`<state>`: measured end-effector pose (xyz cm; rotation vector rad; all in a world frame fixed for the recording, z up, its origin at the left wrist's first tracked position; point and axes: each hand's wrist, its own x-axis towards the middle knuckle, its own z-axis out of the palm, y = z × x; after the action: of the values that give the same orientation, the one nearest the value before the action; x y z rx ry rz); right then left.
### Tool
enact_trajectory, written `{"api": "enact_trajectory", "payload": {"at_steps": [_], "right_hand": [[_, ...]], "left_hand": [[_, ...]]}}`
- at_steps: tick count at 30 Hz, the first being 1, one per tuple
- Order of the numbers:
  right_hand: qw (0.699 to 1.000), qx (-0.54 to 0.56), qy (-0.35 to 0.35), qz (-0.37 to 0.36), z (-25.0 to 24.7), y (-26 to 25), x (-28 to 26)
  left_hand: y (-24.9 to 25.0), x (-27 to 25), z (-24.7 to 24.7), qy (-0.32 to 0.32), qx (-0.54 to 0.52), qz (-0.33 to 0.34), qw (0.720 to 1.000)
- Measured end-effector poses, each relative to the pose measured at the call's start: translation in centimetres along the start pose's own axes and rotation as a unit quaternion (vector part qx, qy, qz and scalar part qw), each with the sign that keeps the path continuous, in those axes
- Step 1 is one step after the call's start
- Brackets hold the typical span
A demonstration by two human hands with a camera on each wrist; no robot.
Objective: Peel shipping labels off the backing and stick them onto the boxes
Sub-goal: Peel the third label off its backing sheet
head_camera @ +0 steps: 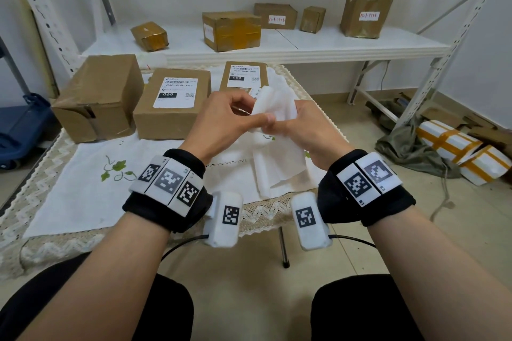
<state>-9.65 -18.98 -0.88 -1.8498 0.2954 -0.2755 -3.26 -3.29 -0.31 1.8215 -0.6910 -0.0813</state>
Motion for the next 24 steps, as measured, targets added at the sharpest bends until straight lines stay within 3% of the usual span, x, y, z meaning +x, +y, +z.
{"api": "enact_trajectory", "payload": {"at_steps": [4,11,24], "right_hand": [[1.000,0.003,-0.020,-0.006,0.16,-0.22,-0.15],[0.999,0.041,0.019,-0.030,0.25,-0.51,-0.14],[0.991,0.119,0.062,0.007,-0.08,-0.93,0.10]], "left_hand": [[-0.34,0.30,0.16,0.053,-0.015,-0.008,0.998],[-0.29,0.41,0.08,0.058,-0.019,-0.016,0.998],[-0.20,0.71,0.01,0.075,-0.135,-0.091,0.984]]}}
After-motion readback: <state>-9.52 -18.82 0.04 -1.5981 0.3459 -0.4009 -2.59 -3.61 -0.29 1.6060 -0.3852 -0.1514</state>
